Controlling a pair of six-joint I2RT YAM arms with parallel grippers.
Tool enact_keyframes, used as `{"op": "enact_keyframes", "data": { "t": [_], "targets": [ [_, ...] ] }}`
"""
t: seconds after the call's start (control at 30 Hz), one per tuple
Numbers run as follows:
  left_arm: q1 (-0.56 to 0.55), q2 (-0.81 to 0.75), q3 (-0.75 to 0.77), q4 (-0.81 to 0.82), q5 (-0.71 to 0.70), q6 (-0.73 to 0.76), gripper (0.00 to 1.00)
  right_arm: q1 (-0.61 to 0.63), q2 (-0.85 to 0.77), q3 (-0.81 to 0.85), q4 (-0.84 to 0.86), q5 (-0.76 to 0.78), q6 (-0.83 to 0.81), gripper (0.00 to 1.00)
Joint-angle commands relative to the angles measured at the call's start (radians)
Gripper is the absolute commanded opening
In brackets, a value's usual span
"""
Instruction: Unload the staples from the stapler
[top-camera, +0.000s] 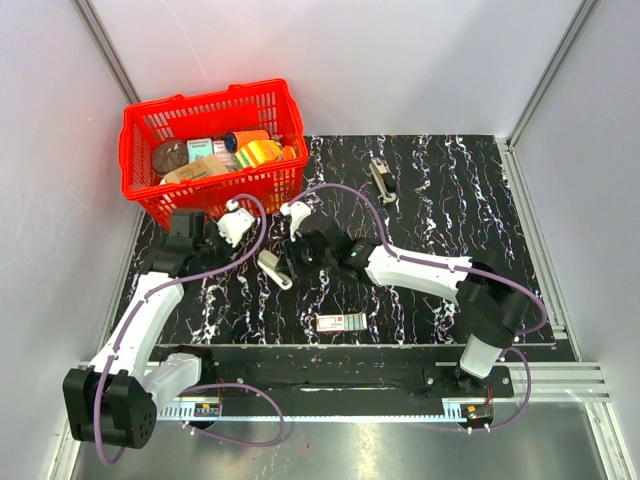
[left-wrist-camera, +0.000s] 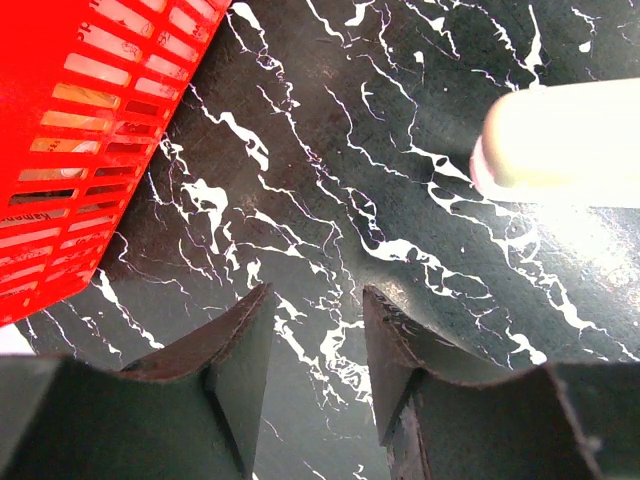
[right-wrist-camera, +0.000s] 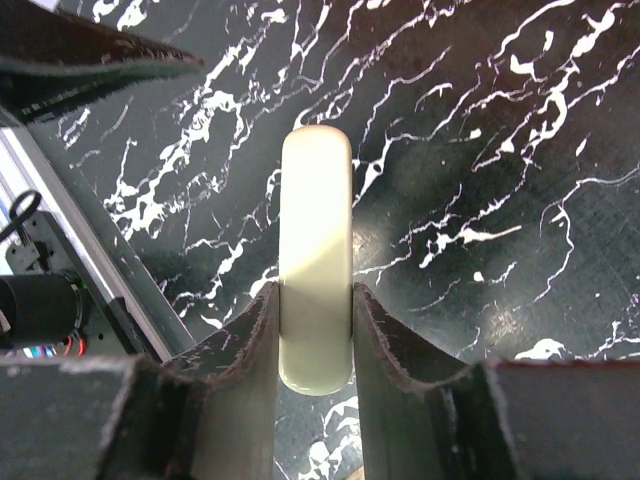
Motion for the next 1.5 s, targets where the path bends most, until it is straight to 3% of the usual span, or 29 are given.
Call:
{"op": "enact_keyframes", "data": {
  "t": [0.0,0.43,0.73,0.93,1.17,1.3,1.4,1.47],
  "targets": [
    [0.005,-0.035,0.03,0.017,0.024,-0.018,0.45,0.008,-0.023,0.056,0.122,0.038,0.019,0.0],
    [0.003,-0.065,-0.007,0.017,0.023,-0.029,0.45,0.014,0.079,0.15,0.049,0.022,0.026,0.0],
    [0.016,-0.066,0.045,-0.019,0.004,-0.112,0.45,0.086,0.319,0.421,-0.25,0.263,0.005,0.0],
    [0.098,-0.077,0.132,-0.062,0.047,-0.282,0.45,0.124,0.412,0.497,-0.286,0.349,0.031,0.0],
    [0.158,-0.092,0.203,-0.16,0.093,-0.321,0.47,0.187,0.544,0.642,-0.348,0.432,0.117,0.0],
    [0.158,-0.134,0.201,-0.162,0.077,-0.325,0.47,0.2,0.586,0.713,-0.401,0.46,0.189,0.25],
    [0.158,-0.149,0.198,-0.171,0.075,-0.324,0.47,0.2,0.578,0.73,-0.428,0.463,0.203,0.51],
    [0.16,-0.149,0.2,-0.179,0.075,-0.325,0.47,0.2,0.551,0.724,-0.438,0.479,0.2,0.61]
  ]
}}
